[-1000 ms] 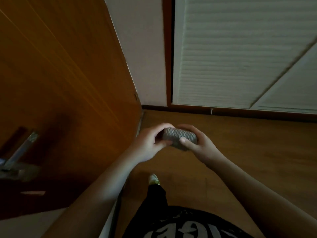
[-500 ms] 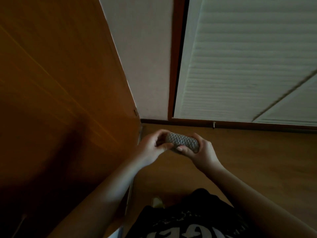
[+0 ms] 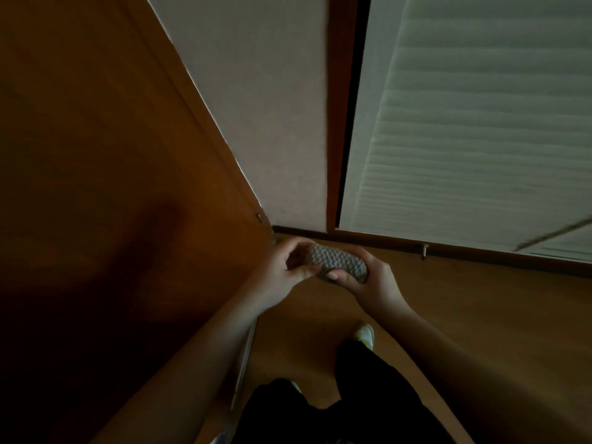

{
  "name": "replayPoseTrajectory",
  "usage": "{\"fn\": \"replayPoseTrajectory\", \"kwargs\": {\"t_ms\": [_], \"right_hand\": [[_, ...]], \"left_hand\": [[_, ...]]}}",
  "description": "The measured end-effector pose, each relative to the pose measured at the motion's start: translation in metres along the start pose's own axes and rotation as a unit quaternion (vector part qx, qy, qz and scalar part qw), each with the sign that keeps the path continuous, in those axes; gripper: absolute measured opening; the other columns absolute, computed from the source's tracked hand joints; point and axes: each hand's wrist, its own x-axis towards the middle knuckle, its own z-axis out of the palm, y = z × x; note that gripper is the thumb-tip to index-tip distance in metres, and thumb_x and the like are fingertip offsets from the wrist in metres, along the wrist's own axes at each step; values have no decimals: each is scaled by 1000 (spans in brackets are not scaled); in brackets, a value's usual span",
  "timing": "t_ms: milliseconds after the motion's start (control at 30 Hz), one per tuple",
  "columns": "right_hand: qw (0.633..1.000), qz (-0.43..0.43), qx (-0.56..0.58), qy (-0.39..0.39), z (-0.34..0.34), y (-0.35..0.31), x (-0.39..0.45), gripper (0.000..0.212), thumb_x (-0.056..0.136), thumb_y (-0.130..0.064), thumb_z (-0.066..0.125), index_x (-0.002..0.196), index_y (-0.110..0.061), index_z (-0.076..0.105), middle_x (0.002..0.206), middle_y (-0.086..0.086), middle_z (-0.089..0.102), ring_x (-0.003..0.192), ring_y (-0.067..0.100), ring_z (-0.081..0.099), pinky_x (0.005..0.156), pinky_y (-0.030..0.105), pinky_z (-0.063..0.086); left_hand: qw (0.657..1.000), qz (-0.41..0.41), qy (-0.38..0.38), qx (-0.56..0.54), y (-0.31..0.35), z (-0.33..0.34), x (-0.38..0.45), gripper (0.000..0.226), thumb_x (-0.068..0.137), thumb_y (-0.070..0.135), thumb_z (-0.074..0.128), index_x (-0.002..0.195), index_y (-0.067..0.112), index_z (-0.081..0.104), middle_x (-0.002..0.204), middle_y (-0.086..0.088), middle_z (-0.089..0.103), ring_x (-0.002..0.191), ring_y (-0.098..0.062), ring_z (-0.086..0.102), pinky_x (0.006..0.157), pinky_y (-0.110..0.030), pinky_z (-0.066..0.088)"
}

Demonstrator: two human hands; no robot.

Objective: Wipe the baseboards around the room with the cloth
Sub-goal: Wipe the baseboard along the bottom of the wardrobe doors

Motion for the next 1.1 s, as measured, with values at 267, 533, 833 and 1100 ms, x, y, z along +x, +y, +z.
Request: {"fn": "replayPoseTrajectory", "kwargs": {"t_ms": [267,533,833,1100], "right_hand": [[995,39,45,-81,12,27,70,56,72,-34,81,122,-24,57,113,-8,63,102,5,64,81,24,56],[997,75,11,-7,85,100,104,55,74,-38,79,123,-32,55,111,-17,64,101,-5,63,80,15,54],[982,104,-12,156,144,255,181,48,81,-33,76,122,-36,52,111,-20,61,103,-5,60,80,15,54],[985,75,-85,129,199,437,251,53,81,-34,78,128,-25,55,118,-12,61,102,-3,58,83,11,47]], "left_hand": [[998,68,5,7,-41,-28,61,47,87,3,69,119,35,57,121,24,54,117,9,50,93,-10,45],[995,54,-74,35,-146,-37,123,51,87,5,69,125,35,57,124,19,54,114,12,51,94,-17,50],[953,48,9,299,-308,-3,221,53,100,40,48,150,29,33,149,5,41,125,-11,50,91,-20,42],[900,25,-28,434,-492,86,295,55,101,40,46,152,20,33,153,-6,37,141,-24,35,115,-39,30]]}}
